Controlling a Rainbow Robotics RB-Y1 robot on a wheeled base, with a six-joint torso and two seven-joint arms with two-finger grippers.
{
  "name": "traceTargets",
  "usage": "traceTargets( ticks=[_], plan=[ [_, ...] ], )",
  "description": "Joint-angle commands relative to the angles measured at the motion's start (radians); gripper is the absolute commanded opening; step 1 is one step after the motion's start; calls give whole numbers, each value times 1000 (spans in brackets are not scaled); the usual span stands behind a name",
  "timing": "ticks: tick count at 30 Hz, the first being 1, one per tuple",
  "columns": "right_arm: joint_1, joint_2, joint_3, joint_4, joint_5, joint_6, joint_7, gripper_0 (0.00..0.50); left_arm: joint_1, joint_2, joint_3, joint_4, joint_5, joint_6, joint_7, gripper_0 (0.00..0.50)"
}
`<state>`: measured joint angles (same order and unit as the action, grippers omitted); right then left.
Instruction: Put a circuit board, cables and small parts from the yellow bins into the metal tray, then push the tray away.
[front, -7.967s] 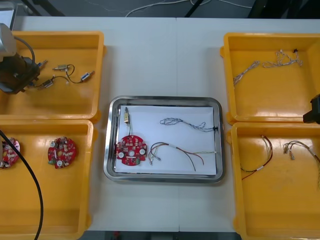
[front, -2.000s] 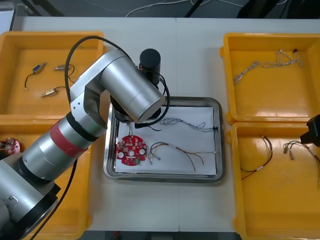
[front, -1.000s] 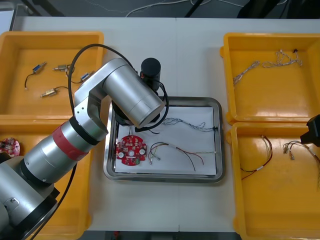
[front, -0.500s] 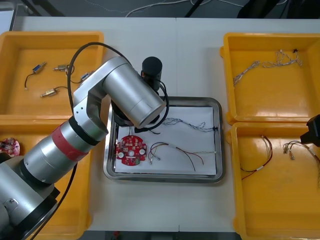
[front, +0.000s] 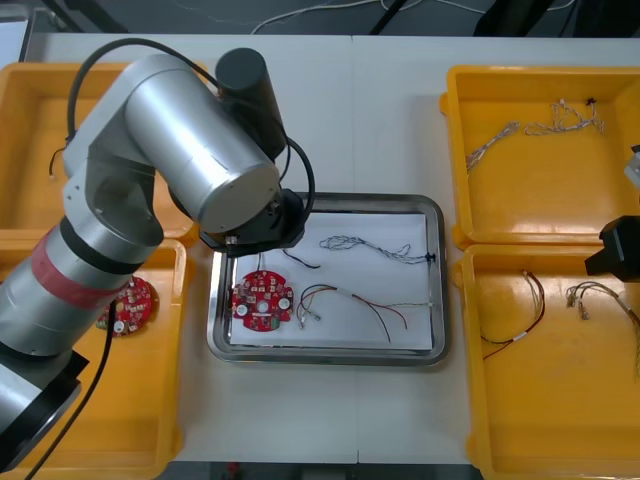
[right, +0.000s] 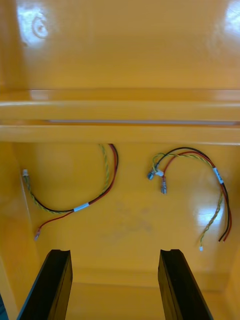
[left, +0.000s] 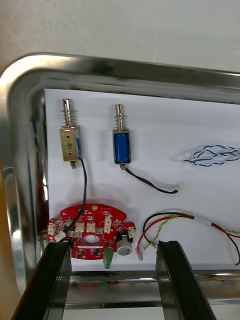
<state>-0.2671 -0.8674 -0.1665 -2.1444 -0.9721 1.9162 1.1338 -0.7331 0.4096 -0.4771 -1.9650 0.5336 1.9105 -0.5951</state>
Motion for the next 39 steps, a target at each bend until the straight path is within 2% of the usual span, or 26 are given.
traceTargets(
  ticks=[1, 13, 17, 21, 31, 39],
  plan=[
    [-66, -18, 90, -68, -3, 4, 63, 500, -28, 117, 61, -90, 74, 9, -75, 500],
    [-130, -1, 289, -144, -10, -77, 107, 500, -17, 314, 204, -126, 249, 9, -109, 500],
    [-165, 14, 360, -155, -19, -91, 139, 500, 20, 388, 261, -126, 287, 9, -161, 500],
    [-210, 48, 421, -155, -8, -91, 225, 500, 86, 451, 342, -130, 315, 9, -241, 500],
    [-305, 134, 578, -132, 58, -95, 386, 500, 233, 538, 520, -130, 353, 9, -396, 500],
    [-383, 202, 708, -92, 131, -106, 503, 500, 334, 558, 650, -130, 393, 9, -451, 500]
  ],
)
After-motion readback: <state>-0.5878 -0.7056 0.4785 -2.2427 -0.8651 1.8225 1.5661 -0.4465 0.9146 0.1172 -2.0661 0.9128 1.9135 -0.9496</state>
